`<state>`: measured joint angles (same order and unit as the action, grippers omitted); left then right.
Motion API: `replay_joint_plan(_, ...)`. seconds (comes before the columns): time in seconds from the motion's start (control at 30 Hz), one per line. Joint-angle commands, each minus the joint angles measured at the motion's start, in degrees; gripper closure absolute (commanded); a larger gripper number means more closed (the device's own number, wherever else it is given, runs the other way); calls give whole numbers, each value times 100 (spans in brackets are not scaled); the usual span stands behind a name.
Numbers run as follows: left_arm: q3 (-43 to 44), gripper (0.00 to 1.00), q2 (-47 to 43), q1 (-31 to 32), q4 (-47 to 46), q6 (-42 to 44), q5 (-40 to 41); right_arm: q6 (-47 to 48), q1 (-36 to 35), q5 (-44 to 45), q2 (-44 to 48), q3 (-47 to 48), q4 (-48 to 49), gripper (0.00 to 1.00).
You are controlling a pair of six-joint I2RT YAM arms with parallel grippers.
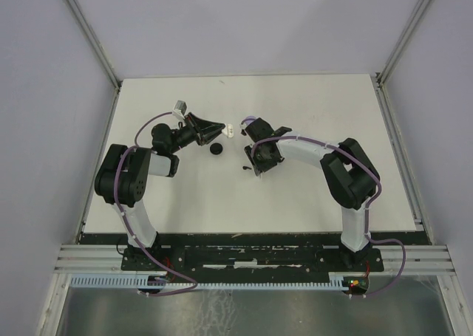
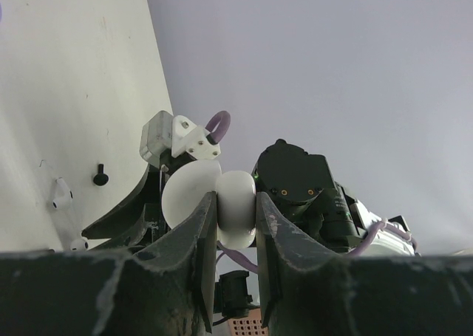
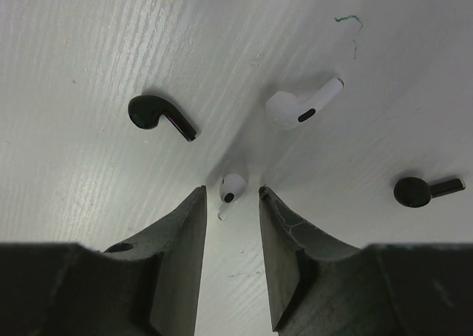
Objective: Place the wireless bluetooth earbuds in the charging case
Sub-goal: Pick up the earbud from the center of the board.
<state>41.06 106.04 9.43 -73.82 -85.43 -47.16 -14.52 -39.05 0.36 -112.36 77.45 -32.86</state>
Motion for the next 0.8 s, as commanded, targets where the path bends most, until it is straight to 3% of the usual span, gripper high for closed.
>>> replay_joint_plan(0.0, -8, 97, -47, -38, -224, -88, -145, 12, -20, -35, -36, 209, 112, 58)
replay_joint_plan(0.77, -61, 97, -83, -63, -221, -79, -158, -14, -24, -36, -231, 389, 11, 63)
